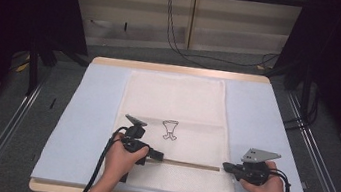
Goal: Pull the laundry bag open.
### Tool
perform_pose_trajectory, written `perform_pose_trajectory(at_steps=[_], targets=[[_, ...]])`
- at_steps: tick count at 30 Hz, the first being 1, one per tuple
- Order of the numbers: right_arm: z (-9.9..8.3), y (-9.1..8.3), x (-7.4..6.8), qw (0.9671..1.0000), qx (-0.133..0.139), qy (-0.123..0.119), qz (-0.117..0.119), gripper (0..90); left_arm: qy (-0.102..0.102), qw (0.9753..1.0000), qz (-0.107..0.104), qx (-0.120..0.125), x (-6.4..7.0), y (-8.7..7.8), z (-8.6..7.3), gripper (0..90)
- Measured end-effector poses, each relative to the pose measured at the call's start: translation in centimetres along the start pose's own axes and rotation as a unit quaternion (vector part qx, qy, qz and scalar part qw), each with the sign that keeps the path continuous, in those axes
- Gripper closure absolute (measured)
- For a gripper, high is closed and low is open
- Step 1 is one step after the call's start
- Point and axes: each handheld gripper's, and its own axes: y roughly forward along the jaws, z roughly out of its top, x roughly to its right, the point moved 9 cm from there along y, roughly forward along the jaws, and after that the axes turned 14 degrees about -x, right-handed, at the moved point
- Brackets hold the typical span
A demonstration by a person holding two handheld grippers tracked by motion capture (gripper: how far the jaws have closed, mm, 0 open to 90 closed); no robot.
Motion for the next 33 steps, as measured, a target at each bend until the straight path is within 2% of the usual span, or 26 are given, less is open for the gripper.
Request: perform_pose_trajectory(at_steps=[7,9,11,15,20,21,22,24,31,33], targets=[[0.0,0.0,0.0,1.0000,0.003,0.000,-0.001,90.0,0.000,1.0000,-0.002,0.001,0.0,0.0,0.0,87.4],[0.0,0.0,-0.1,1.0000,0.004,-0.001,0.000,90.0,0.002,1.0000,0.003,0.000,-0.1,-0.1,-0.1,87.3],[0.0,0.0,-0.1,1.0000,0.004,0.000,0.000,90.0,0.004,1.0000,-0.004,0.001,0.0,-0.2,-0.1,87.4],[0.0,0.0,-0.1,1.0000,0.003,-0.001,-0.002,90.0,0.004,1.0000,0.000,0.003,-0.2,-0.3,-0.3,87.4],[0.0,0.0,-0.1,1.0000,0.003,0.000,0.000,90.0,0.002,1.0000,-0.004,0.004,-0.4,-0.5,-0.4,87.4],[0.0,0.0,-0.1,1.0000,0.003,0.000,-0.001,90.0,0.008,1.0000,0.000,0.002,-0.5,-0.6,-0.5,87.3],[0.0,0.0,-0.1,1.0000,0.003,0.000,-0.001,90.0,0.006,1.0000,-0.006,0.005,-0.5,-0.6,-0.5,87.4],[0.0,0.0,-0.1,1.0000,0.003,0.001,-0.001,90.0,0.004,1.0000,-0.003,0.006,-0.5,-0.7,-0.5,87.4],[0.0,0.0,-0.1,1.0000,0.003,0.003,-0.002,90.0,0.005,0.9999,0.002,0.009,-0.8,-1.8,-0.8,87.3],[0.0,0.0,-0.1,1.0000,0.004,0.004,-0.004,90.0,0.004,0.9998,0.004,0.016,-1.1,-2.3,-0.8,87.4]])
